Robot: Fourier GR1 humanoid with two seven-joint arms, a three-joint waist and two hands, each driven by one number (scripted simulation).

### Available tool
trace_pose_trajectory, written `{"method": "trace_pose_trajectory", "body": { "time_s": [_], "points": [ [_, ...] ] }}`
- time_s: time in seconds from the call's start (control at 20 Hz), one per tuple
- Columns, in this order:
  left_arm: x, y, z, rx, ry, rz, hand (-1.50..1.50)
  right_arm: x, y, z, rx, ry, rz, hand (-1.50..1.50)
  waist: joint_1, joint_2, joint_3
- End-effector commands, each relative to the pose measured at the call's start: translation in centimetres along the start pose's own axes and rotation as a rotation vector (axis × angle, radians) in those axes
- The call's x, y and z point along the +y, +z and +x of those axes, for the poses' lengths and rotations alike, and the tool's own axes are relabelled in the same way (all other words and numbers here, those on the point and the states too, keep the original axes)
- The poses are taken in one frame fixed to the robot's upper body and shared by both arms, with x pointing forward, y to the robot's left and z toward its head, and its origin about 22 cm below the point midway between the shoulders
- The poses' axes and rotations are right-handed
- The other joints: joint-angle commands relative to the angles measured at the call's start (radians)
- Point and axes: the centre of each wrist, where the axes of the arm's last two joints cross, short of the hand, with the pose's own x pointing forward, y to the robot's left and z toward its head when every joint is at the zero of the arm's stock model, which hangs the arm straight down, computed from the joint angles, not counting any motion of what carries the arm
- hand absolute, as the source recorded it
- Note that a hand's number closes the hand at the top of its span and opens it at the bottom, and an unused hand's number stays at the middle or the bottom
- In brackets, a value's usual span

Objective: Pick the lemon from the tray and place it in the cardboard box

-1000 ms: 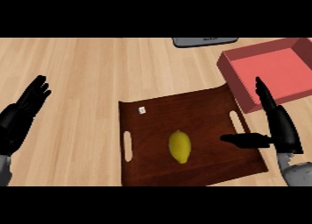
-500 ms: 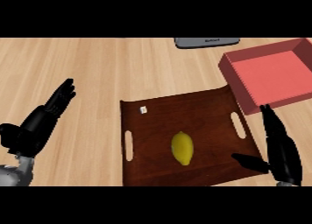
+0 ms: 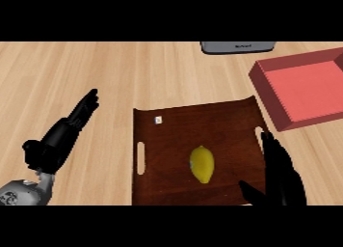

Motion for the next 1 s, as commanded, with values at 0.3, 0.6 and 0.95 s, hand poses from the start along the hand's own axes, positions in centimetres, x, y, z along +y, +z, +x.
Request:
{"method": "trace_pose_trajectory", "body": {
  "time_s": [0.3, 0.6, 0.95],
  "points": [
    [-2.7, -1.3, 0.4, -0.03, 0.0, -0.067, 0.0, -2.1, 5.6, 11.8, 0.215, 0.004, 0.022, -1.5, 0.062, 0.015, 0.013],
    [-3.4, -2.3, 0.8, -0.044, -0.006, -0.056, 0.0, -1.3, 5.7, 14.4, 0.248, 0.057, 0.014, -1.5, 0.08, 0.02, 0.016],
    [-5.0, -2.6, 1.2, -0.041, 0.007, -0.089, 0.0, 0.0, 4.4, 13.4, 0.335, 0.08, 0.058, -1.5, 0.087, 0.019, 0.019]
  ]
}}
